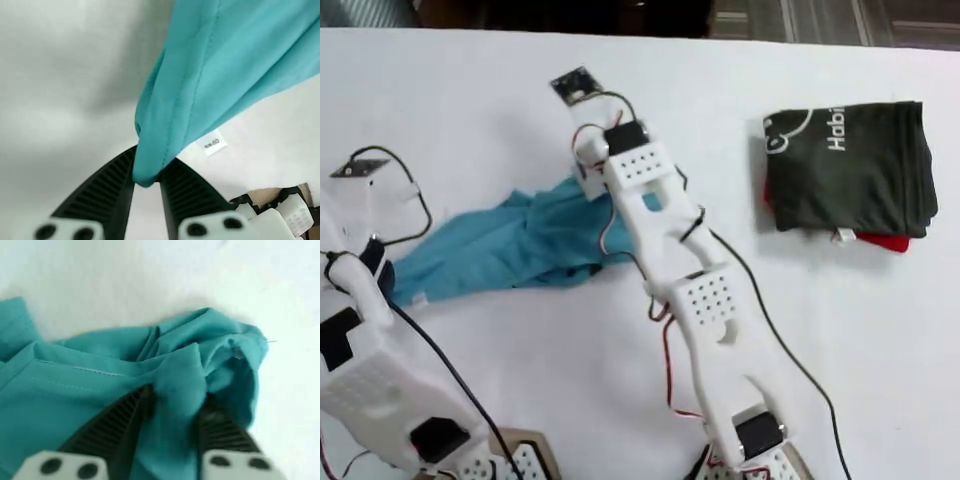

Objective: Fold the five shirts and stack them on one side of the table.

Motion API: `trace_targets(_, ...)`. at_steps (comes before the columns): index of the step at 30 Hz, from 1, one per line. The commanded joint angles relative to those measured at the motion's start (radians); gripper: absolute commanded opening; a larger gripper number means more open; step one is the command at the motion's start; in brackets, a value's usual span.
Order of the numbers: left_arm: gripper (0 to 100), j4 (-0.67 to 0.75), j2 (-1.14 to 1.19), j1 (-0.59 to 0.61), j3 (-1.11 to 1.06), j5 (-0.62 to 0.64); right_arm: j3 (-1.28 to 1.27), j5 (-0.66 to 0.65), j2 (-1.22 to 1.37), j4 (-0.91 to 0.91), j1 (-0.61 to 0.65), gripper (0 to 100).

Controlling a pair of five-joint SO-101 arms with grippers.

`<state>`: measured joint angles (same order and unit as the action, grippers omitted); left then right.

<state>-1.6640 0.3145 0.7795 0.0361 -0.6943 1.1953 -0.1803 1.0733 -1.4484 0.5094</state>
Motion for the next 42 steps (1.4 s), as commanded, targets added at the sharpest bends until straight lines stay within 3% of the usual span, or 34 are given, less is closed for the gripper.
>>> trace_targets(1,3,0.008,-0.064,0.003,0.001,-0.003,0.126,0.023,-0.085,-0.081,-0.025,1.3)
trace_targets(7,3,0.008,-0.063,-0.009,0.008,-0.005,0.382,0.026,-0.162,-0.303,-0.027,1.9)
trace_targets(10,3,0.008,-0.063,-0.031,0.007,-0.002,0.445,0.025,-0.185,-0.323,-0.036,1.9)
trace_targets(17,3,-0.014,-0.072,-0.089,0.022,0.0,0.308,0.0,-0.377,-0.325,-0.036,1.9)
trace_targets(21,3,-0.112,-0.072,-0.089,0.119,0.0,0.049,-0.026,-0.625,-0.325,-0.044,1.9)
trace_targets(27,3,-0.121,-0.072,-0.058,0.148,-0.008,-0.586,-0.025,-1.012,-0.302,-0.053,2.0)
trace_targets(35,3,-0.114,-0.063,-0.066,-0.048,-0.13,-1.491,-0.026,-1.291,0.145,-0.036,2.0)
trace_targets(38,3,-0.112,-0.063,-0.066,-0.067,-0.13,-1.691,-0.026,-1.36,0.248,-0.019,2.1)
trace_targets(42,3,-0.097,-0.063,-0.069,-0.061,-0.13,-1.781,-0.112,-1.458,0.226,-0.005,4.6)
